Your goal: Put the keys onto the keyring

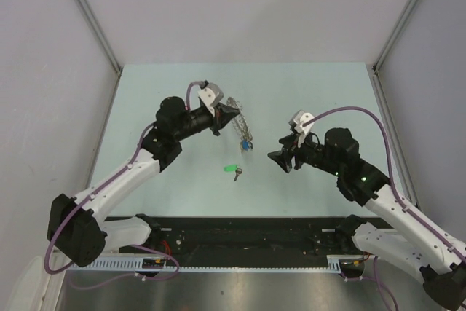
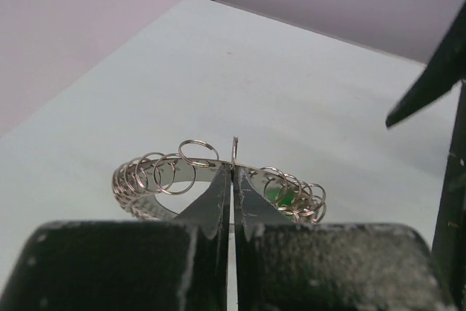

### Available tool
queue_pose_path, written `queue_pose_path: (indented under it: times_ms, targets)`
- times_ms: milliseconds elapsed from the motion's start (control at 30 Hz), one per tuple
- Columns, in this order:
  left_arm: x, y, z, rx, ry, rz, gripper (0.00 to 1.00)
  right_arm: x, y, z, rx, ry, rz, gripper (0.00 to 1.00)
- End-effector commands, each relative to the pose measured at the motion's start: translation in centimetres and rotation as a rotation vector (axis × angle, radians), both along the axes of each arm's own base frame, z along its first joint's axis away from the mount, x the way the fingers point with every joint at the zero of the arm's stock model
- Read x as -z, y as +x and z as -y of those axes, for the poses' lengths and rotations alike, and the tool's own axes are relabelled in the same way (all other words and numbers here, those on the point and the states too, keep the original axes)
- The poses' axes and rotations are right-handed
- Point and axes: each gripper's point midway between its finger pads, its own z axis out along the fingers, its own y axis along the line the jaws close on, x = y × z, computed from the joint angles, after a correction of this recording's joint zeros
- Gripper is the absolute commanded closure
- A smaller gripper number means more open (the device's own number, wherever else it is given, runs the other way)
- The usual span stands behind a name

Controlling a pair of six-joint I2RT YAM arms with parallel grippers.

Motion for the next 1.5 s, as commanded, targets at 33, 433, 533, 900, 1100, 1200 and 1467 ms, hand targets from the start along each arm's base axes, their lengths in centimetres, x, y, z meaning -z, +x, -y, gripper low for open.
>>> queue_pose_path:
  times_ms: [33, 433, 533, 900, 1100, 1200, 1467]
  targets:
    - [-8.3, 2.0, -4.5, -0.191, -0.153, 0.100, 1.00, 1.8, 1.0, -1.7, 0.036, -0.025, -0.112, 0.38]
    - [-10.9, 0.3, -12.1, -0.374, -0.133, 0.161, 0.99, 11.9, 3.5, -7.2, 0.040, -0.119, -0.380, 0.51]
    - [-10.6, -0.8, -13.0, -0.392, -0.129, 0.161, 1.00, 12.9, 4.8, -8.4, 0.034, -0.092, -0.425, 0.59]
    - [-9.1, -3.4, -15.0, -0.440, -0.070, 0.215, 1.00, 19.4, 7.6, -10.7, 0.009, -0.218, -0.665, 0.61]
    - [-8.5, -3.9, -15.7, -0.466, -0.059, 0.236, 1.00, 20.5, 7.7, -11.3, -0.052, -0.239, -0.755, 0.62]
    - [-8.2, -3.9, -15.8, -0.465, -0.050, 0.232, 1.00, 21.3, 7.7, -11.4, -0.069, -0.248, -0.799, 0.64]
    - [-7.8, -4.0, -15.8, -0.463, -0.043, 0.229, 1.00, 23.4, 7.4, -11.6, -0.106, -0.279, -0.875, 0.68]
